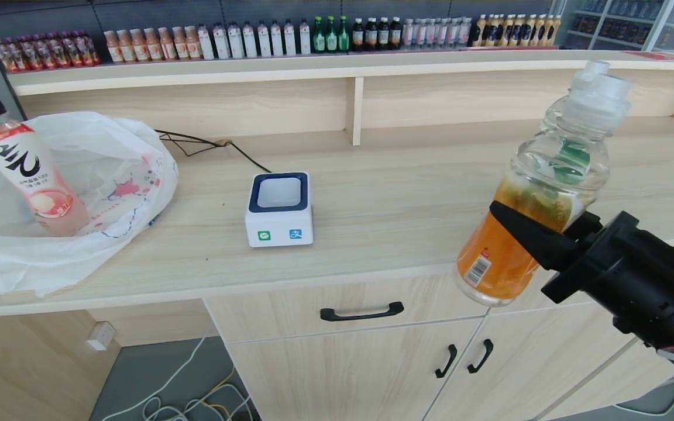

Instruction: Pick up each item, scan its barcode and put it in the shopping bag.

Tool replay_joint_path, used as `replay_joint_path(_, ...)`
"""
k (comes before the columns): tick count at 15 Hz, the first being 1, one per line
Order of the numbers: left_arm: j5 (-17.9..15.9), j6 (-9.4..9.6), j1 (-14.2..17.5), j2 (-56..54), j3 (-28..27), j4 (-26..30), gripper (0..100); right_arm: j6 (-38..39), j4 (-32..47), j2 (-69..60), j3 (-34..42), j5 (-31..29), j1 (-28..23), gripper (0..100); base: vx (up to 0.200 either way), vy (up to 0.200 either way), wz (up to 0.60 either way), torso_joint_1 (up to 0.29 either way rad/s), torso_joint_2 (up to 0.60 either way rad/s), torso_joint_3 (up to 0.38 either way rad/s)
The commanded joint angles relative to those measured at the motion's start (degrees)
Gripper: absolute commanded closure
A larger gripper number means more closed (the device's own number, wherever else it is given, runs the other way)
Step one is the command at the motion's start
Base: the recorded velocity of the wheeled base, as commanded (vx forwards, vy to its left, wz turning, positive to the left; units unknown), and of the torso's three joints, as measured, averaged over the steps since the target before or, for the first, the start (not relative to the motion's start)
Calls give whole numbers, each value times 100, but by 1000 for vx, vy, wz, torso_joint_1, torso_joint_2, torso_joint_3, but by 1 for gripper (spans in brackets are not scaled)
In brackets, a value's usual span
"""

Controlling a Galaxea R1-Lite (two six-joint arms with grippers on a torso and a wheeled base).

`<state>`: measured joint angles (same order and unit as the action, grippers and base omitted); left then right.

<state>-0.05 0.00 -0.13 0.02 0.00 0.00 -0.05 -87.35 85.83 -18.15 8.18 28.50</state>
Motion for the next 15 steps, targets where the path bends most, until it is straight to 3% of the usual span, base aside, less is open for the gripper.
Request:
replay_joint_path(1, -4, 0, 5, -2, 0, 0, 0, 242, -55, -49, 22, -1, 24, 100, 0, 0, 0, 0, 0, 0)
replay_joint_path(4, -4, 0, 5, -2, 0, 0, 0, 849, -257, 4, 145, -9, 68, 100, 0, 0, 0, 0, 0, 0)
replay_joint_path(8, -4, 0, 5, -2, 0, 0, 0, 1956, -265, -14, 400, -27, 850, 100, 0, 0, 0, 0, 0, 0)
replay_joint_path(11, -4, 0, 5, -2, 0, 0, 0, 2993, -265, 223, 84, -27, 964, 100, 0, 0, 0, 0, 0, 0)
replay_joint_path(15, -4, 0, 5, -2, 0, 0, 0, 3389, -265, 346, 180, -27, 1096, 100, 0, 0, 0, 0, 0, 0)
